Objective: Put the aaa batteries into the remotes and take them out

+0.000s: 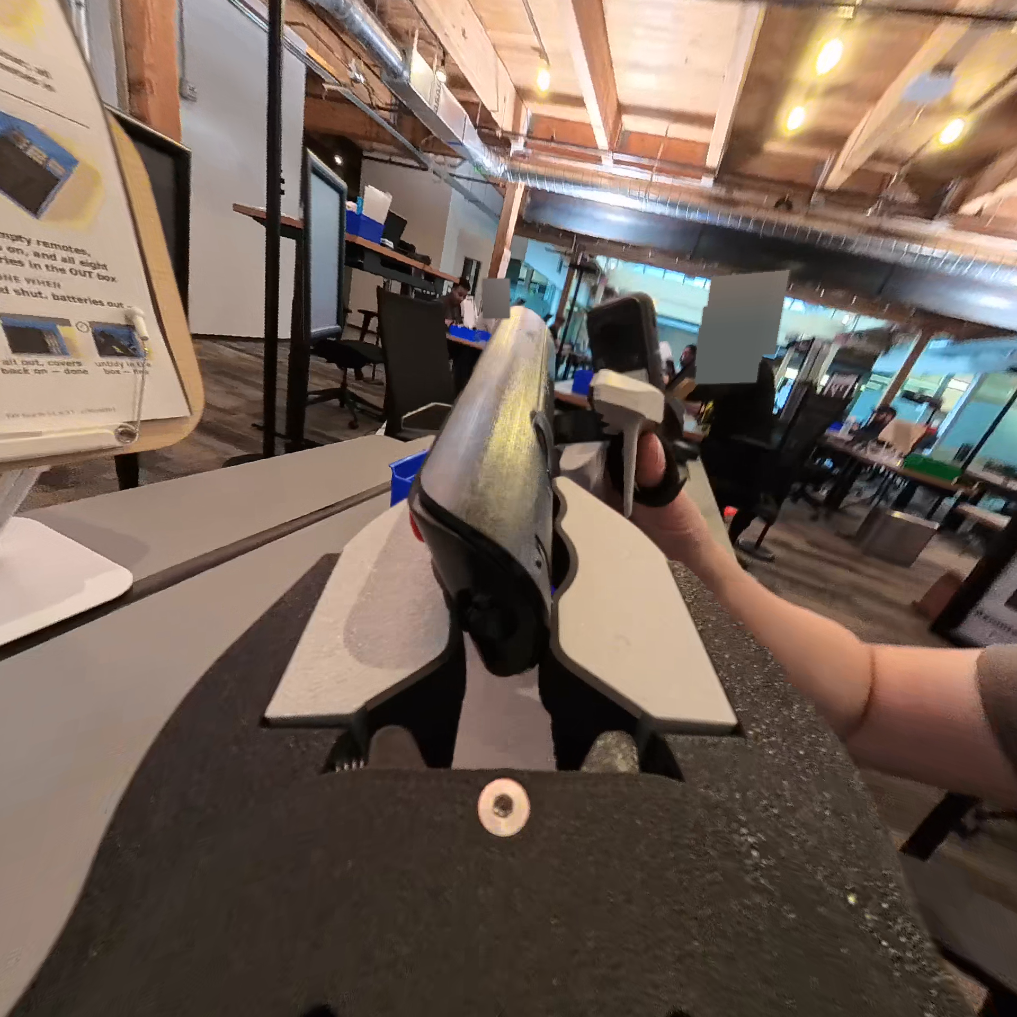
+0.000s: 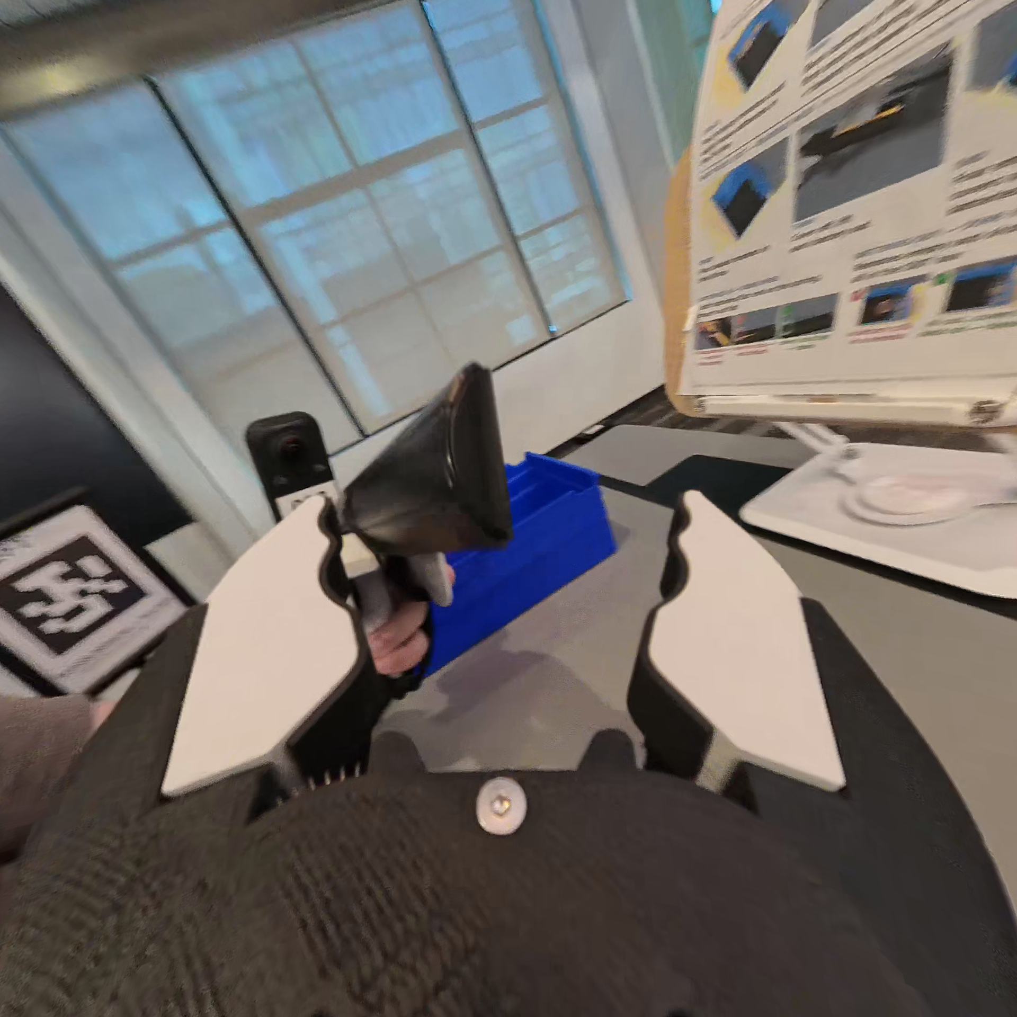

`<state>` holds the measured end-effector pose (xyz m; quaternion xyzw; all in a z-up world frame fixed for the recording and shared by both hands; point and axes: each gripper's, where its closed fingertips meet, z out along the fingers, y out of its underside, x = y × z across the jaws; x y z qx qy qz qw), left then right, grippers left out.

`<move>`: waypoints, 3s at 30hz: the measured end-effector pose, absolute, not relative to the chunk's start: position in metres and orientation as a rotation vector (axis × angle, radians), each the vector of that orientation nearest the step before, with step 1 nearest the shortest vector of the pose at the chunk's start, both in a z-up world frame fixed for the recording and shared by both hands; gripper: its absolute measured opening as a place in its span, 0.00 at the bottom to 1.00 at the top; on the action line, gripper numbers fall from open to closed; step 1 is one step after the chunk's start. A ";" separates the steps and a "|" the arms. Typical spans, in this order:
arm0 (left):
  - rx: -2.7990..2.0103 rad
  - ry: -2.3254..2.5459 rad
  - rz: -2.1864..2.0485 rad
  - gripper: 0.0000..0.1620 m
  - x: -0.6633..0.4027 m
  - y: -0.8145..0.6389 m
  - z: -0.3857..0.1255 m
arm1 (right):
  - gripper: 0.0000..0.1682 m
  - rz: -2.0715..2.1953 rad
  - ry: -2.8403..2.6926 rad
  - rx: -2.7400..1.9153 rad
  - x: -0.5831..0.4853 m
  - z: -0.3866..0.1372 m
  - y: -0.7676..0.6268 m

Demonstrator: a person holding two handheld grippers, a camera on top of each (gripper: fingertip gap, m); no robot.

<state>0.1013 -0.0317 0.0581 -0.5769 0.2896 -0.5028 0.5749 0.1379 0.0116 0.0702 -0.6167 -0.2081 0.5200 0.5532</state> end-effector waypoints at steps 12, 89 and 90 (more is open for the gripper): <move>-1.378 0.589 -0.991 0.18 0.103 -0.024 0.045 | 0.83 0.685 -0.478 -1.568 0.135 0.055 0.021; -1.221 0.706 -1.092 0.20 0.116 -0.051 0.060 | 0.73 0.695 -0.651 -1.304 0.125 0.081 -0.003; -1.222 0.711 -1.079 0.20 0.116 -0.051 0.060 | 0.75 0.688 -0.650 -1.310 0.125 0.080 -0.003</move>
